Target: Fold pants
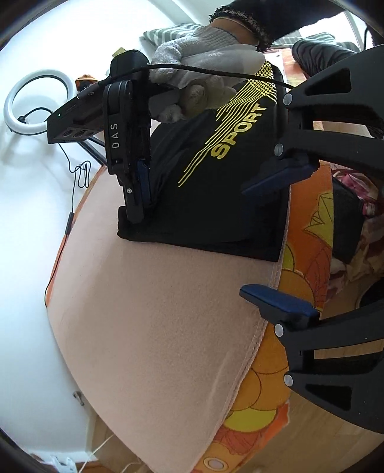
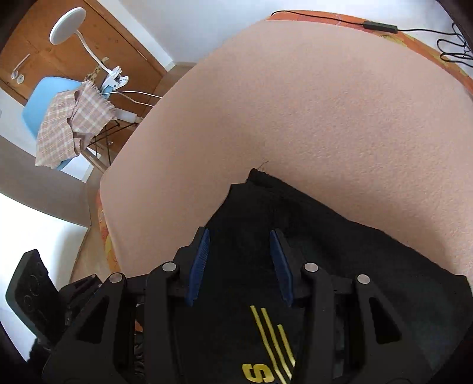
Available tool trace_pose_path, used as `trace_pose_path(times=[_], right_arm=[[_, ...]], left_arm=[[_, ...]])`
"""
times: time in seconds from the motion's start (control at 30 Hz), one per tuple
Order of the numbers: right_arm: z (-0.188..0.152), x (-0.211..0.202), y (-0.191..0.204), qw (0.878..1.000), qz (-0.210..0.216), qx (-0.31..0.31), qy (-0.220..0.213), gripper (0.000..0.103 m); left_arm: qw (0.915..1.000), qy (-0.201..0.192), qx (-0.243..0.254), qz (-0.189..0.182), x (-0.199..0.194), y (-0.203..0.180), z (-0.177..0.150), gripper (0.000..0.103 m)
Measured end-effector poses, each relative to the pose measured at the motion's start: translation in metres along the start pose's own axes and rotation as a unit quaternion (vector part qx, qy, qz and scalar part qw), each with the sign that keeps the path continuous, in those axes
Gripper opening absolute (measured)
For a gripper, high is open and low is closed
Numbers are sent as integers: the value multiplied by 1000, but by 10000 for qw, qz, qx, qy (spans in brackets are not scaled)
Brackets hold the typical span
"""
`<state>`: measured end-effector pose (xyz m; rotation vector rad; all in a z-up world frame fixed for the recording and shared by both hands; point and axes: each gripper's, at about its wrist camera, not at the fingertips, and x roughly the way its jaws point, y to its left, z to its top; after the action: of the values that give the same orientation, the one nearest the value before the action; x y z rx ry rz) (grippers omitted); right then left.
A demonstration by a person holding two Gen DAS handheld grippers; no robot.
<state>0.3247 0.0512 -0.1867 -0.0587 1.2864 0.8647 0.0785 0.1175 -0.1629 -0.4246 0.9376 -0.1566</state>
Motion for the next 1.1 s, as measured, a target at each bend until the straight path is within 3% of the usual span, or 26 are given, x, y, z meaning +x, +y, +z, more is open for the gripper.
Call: trace_pose_path(times=[0.13,0.2,0.33,0.83,1.0,1.03,1.1], right_arm=[[3,2,14,10000,-43,-67,28,48],[6,-5,19,9999,-132,-63,-18,49],[7,-15,30,9977,-645,-129,136,56],[30,34,46,9733,-2137,-178,820,64],[30,36,45,9711,-2232,-265,805,65],[29,35,44,9718,-2212,-272,772,64],[25,30,41,9715,-2256,-267,669,52]], left_arm=[[9999,-12,123,-51,1,-3,-2,54],[9998,41,194,-92,4,-4,-4,35],[9995,14,300,-113,6,-6,-6,15],[9973,-91,530,-494,5,-21,-13,11],[9965,-110,654,-517,4,-27,-14,11],[9964,-115,667,-512,3,-27,-14,11],[9962,-141,703,-485,3,-27,-15,11]])
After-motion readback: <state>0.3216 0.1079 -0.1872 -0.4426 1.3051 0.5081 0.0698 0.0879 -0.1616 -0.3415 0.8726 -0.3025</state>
